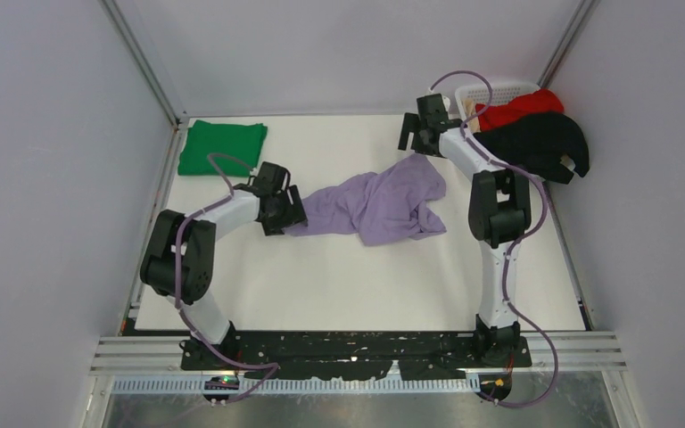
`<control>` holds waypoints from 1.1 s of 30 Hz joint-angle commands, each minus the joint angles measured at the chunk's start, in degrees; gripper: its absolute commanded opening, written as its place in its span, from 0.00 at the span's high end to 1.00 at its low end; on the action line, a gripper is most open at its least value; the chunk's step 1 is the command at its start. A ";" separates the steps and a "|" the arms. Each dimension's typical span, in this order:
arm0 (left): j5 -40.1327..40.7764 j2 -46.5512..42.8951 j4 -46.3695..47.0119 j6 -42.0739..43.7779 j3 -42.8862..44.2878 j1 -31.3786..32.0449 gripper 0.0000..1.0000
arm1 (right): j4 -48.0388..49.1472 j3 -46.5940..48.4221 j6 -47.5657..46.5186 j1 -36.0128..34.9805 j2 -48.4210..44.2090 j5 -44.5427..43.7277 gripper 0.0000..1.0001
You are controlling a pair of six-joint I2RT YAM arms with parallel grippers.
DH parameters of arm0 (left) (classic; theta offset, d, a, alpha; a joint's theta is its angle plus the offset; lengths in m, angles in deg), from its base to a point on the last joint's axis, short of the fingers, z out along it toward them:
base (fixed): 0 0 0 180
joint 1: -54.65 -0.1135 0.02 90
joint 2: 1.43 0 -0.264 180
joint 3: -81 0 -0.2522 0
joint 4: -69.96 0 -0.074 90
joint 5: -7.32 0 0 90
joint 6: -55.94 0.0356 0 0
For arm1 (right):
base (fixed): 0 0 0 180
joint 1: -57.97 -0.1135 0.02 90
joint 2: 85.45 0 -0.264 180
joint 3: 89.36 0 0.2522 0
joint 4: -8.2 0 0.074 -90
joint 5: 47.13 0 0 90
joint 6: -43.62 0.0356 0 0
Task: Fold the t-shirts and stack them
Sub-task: Flatten out the tshirt
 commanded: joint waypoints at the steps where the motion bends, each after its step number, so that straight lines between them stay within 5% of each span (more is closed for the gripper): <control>1: 1.96 2.03 -1.33 -0.03 3.48 -0.26 0.28 | -4.59 10.26 2.20 0.61 6.09 0.98 0.02; 7: 1.82 4.75 -1.00 -0.19 6.40 -0.24 0.37 | -7.26 16.02 4.50 0.70 12.26 2.12 0.02; 11: -0.21 5.53 -0.79 0.76 7.35 -0.22 0.71 | -7.39 15.55 5.43 0.79 13.10 2.80 0.00; 13: -0.31 5.03 -0.89 1.22 7.06 -0.26 0.98 | -7.48 15.46 5.17 0.80 13.61 3.34 0.04; 33: 1.47 -3.25 -0.93 3.41 3.44 -0.26 1.00 | -14.57 16.22 5.25 -3.31 17.52 -1.84 0.50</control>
